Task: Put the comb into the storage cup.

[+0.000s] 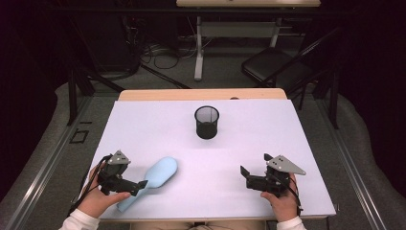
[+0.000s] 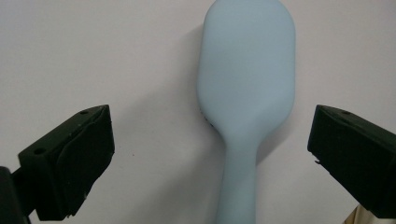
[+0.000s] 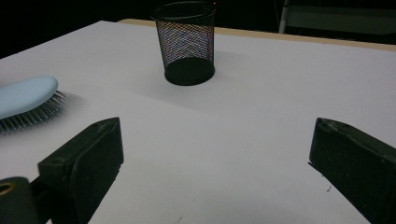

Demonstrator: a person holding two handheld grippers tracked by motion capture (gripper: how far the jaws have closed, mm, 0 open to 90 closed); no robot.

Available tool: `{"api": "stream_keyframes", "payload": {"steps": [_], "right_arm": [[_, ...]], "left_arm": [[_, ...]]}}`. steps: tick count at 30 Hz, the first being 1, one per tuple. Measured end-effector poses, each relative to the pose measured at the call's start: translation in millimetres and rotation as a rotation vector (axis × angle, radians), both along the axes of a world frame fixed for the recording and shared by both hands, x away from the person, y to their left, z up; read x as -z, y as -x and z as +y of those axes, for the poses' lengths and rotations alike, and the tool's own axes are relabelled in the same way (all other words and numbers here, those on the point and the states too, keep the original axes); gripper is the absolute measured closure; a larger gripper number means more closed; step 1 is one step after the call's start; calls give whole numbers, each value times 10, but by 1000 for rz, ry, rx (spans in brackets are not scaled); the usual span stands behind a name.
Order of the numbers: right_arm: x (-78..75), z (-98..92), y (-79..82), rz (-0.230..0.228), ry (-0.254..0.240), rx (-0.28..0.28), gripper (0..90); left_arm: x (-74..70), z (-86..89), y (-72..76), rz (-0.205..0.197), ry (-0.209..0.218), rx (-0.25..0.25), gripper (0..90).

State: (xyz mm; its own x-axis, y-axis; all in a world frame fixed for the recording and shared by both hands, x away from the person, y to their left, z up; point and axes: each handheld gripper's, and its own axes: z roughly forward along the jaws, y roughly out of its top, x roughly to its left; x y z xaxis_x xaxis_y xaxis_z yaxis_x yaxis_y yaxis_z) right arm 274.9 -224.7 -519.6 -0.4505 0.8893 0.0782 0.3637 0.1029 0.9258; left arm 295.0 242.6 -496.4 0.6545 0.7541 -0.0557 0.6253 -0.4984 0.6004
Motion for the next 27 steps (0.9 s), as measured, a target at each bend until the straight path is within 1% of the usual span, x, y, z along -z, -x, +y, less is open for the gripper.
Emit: {"api": "stream_keyframes", "payload": {"steps": [6, 12, 22, 27], "right_arm": [[-1, 2, 1, 1, -1, 0, 26], [0, 3, 2, 1, 0, 0, 26], [5, 6, -2, -1, 2, -1, 25], [7, 9, -3, -1, 3, -2, 26]], "left_arm": [[19, -11, -4, 15, -12, 4, 9], [38, -18, -13, 33, -15, 6, 11], [77, -42, -47, 81, -69, 24, 13], [77, -68, -63, 98, -107, 40, 21]]}}
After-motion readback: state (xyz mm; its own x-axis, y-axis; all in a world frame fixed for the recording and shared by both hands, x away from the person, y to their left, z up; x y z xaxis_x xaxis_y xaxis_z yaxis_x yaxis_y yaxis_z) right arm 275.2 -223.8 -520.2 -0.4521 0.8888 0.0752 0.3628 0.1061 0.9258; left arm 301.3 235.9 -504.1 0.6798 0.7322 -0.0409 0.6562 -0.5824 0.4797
